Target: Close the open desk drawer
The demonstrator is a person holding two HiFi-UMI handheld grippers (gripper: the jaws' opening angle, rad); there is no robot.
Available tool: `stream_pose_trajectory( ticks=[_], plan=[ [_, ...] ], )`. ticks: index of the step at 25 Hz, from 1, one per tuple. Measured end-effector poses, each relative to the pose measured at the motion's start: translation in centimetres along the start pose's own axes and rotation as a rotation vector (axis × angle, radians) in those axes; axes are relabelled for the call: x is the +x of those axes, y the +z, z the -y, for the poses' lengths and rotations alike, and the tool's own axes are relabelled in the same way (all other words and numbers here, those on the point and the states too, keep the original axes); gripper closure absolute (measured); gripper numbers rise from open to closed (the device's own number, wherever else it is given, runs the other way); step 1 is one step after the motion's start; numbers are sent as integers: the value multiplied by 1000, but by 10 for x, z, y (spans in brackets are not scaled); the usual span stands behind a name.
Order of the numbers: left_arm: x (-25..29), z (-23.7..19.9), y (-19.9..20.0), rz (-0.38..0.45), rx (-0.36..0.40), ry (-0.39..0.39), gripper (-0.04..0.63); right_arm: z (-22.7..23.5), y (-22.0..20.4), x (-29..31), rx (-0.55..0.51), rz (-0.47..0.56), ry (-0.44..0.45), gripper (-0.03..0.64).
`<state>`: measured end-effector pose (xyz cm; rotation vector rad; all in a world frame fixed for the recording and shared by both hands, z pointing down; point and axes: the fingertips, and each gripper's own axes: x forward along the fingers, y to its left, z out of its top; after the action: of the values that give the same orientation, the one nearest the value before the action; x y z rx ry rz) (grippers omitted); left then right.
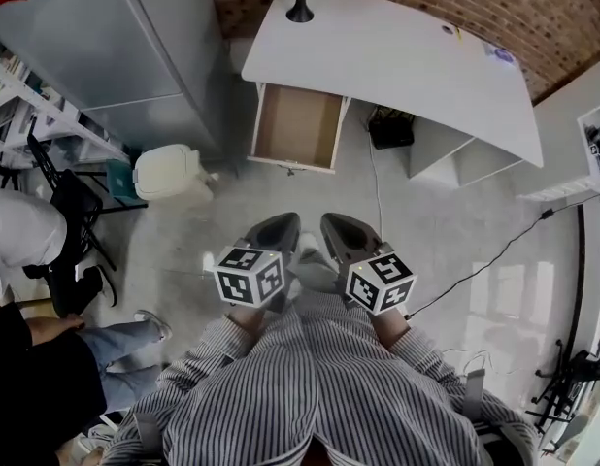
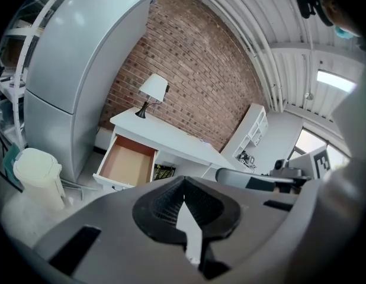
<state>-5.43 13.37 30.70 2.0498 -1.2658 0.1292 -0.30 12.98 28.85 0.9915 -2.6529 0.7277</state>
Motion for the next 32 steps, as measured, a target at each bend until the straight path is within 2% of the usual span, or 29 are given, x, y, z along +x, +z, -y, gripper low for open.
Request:
stream_pose_trajectory(
  ticks=[21,26,32],
  plan=[
    [133,-49,119,43,30,50,583,112,104,111,-39,-8,104,600],
    [158,-47,128,33,41,61,583,133,115,129,-21,-16,133,600],
    [168,-55,129,26,36,83,583,135,111,146,-22,-47,181,598]
  ],
)
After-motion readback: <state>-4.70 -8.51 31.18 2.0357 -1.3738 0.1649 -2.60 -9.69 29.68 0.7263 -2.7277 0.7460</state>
